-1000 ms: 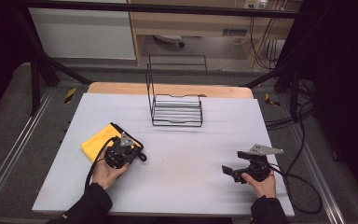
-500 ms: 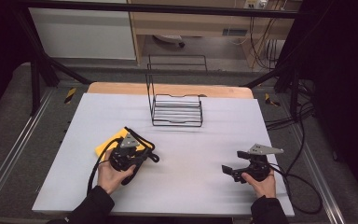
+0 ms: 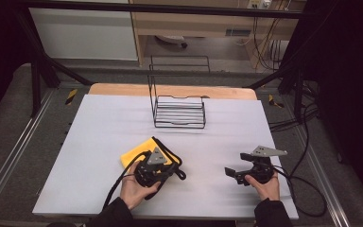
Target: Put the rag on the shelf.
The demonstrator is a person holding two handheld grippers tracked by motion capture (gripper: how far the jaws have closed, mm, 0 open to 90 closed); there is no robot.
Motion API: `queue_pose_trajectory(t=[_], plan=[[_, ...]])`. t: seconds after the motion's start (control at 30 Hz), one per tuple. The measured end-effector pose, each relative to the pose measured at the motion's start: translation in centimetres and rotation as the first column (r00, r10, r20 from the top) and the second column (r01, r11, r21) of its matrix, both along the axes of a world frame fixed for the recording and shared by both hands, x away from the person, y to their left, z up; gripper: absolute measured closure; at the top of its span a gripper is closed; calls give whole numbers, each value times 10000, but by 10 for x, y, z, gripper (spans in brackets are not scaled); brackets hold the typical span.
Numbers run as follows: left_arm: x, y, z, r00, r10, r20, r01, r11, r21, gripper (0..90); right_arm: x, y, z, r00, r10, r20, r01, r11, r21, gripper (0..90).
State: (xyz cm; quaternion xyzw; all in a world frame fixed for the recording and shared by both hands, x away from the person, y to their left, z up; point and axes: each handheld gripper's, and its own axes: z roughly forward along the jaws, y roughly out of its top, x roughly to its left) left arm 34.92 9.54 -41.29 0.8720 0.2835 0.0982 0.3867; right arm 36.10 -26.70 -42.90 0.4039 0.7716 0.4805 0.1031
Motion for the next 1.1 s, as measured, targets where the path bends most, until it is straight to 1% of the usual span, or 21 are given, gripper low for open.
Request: queue_pose_trajectory(t=[0.07, 0.13, 0.17, 0.2, 0.23, 0.27, 0.3, 0.37, 0.4, 0.47, 0.57, 0.6, 0.63, 0.67, 0.7, 0.73, 0.77, 0.87, 1.0, 1.1], plan=[[-1, -3, -3, 10000, -35, 15, 35, 9999, 105, 759, 0, 1, 0, 10000, -12, -68, 12, 10000, -7, 13], [1, -4, -7, 9998, -92, -150, 95, 9997, 207, 742, 0, 1, 0, 10000, 10, -41, -10, 10000, -39, 15], [1, -4, -9, 9998, -82, -166, 84, 9999, 134, 725, 0, 3, 0, 9999, 24, -115, -24, 10000, -34, 15], [2, -4, -10, 9997, -135, -198, 137, 9999, 103, 703, 1, 4, 0, 10000, 62, -76, -63, 9999, -92, 15], [2, -4, -10, 9994, -202, -289, 205, 9997, 106, 603, 1, 7, 0, 9999, 96, -123, -98, 9999, -130, 17], [2, -3, -9, 9993, -224, -298, 229, 9996, 155, 603, 1, 7, 0, 9999, 96, -123, -98, 9999, -130, 17], [1, -2, -8, 9996, -207, -207, 211, 9997, 159, 552, 1, 9, 1, 9998, 161, -119, -162, 9998, -136, 17], [1, 3, -3, 9998, -218, 23, 218, 9997, 142, 479, 3, 13, 1, 9997, 232, -96, -233, 9996, -161, 20], [0, 7, 0, 9999, -119, 106, 118, 9999, 113, 428, 3, 16, 2, 9996, 246, -164, -249, 9996, -167, 20], [1, 17, 5, 9998, 38, 181, -39, 10000, 88, 361, 5, 22, 2, 9993, 338, -180, -342, 9992, -198, 24], [4, 38, 11, 9991, 408, 144, -407, 9992, -29, 294, 9, 34, 4, 9989, 423, -194, -429, 9986, -298, 32], [5, 46, 12, 9985, 532, 143, -531, 9985, -103, 249, 13, 44, 6, 9982, 540, -246, -547, 9980, -306, 41], [6, 53, 13, 9984, 564, 99, -563, 9983, -152, 249, 13, 44, 6, 9982, 540, -246, -547, 9980, -306, 41], [7, 60, 14, 9980, 632, 51, -631, 9979, -155, 223, 14, 50, 8, 9979, 629, -176, -635, 9973, -372, 43], [7, 67, 15, 9973, 737, 72, -736, 9972, -99, 204, 16, 55, 9, 9976, 677, -145, -682, 9969, -385, 46], [7, 74, 15, 9967, 809, 108, -807, 9967, -129, 197, 17, 60, 11, 9970, 766, -126, -770, 9964, -356, 48], [7, 80, 16, 9957, 924, 92, -921, 9954, -261, 185, 18, 65, 12, 9960, 889, -95, -892, 9953, -388, 47], [6, 97, 16, 9914, 1307, -35, -1306, 9886, -754, 171, 20, 77, 15, 9942, 1076, -84, -1078, 9934, -389, 43], [8, 110, 12, 9864, 1636, -163, -1643, 9839, -708, 128, 24, 88, 17, 9941, 1079, -143, -1083, 9935, -361, 37], [9, 122, 7, 9801, 1976, -181, -1983, 9788, -516, 122, 28, 97, 17, 9939, 1082, -196, -1091, 9925, -543, 36]])
